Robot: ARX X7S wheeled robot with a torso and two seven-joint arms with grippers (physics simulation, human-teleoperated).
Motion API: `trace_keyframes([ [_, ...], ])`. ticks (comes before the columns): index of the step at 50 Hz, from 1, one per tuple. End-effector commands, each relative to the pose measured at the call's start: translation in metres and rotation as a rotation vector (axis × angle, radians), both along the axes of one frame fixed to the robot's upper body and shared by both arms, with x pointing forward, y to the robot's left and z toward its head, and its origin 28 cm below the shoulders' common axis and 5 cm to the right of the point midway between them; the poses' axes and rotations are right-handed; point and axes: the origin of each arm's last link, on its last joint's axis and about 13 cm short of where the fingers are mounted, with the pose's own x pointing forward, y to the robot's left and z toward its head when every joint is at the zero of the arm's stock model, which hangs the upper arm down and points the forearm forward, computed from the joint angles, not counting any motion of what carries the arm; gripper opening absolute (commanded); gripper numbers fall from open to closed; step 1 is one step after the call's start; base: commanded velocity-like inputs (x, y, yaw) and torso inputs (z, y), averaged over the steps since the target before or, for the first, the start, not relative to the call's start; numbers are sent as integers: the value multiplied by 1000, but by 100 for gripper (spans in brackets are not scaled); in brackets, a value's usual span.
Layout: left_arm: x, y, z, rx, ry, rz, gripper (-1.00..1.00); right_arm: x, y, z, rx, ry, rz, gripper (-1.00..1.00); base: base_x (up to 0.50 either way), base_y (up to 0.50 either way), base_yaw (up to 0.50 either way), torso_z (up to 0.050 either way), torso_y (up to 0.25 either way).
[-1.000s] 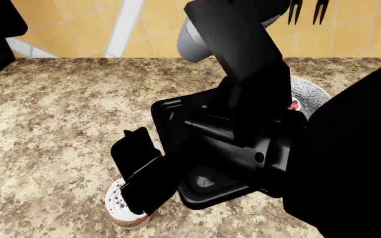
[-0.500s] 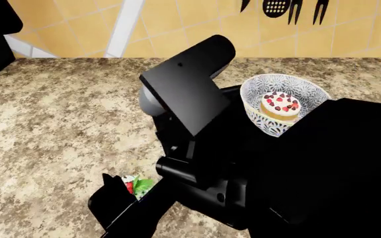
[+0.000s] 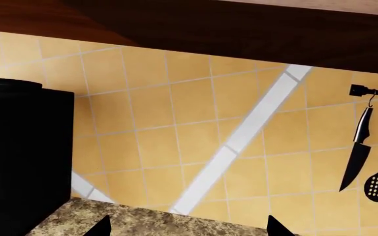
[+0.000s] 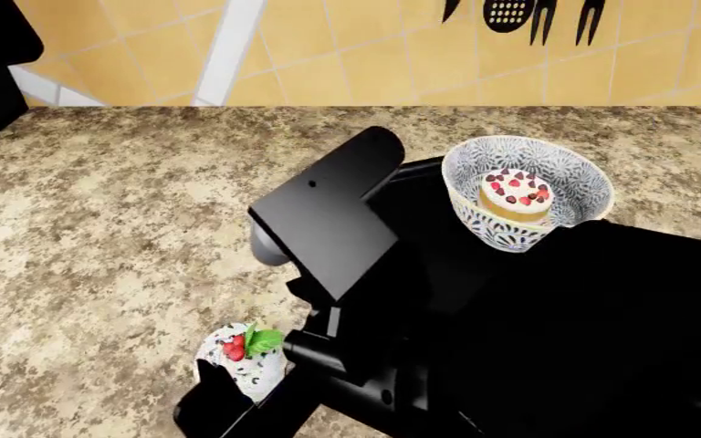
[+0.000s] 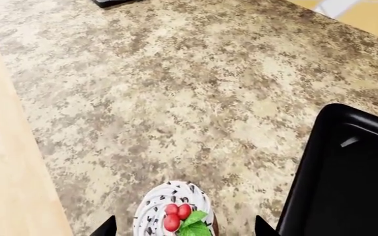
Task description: Pick up the bowl with cake and place it on the tray. Pick up the cupcake and place it on the tray.
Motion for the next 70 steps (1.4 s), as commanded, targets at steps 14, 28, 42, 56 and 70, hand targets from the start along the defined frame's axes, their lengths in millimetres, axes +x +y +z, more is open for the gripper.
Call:
trace_keyframes([
  [14, -2, 1, 2, -6, -8, 1, 100, 13, 8, -21, -34, 43, -6, 100, 0, 0, 0, 0, 0],
  [28, -3, 1, 2, -6, -9, 0, 100, 14, 11, -31, -45, 63, 6, 100, 0, 0, 0, 0, 0],
  [42, -5, 2, 5, -9, -17, -4, 100, 11, 16, -34, -37, 74, 40, 100, 0, 0, 0, 0, 0],
  [56, -5, 1, 4, -7, -15, -6, 100, 16, 15, -45, -56, 90, 30, 100, 0, 0, 0, 0, 0],
  [70, -6, 1, 4, -7, -16, -8, 100, 19, 14, -53, -69, 100, 18, 100, 0, 0, 0, 0, 0],
])
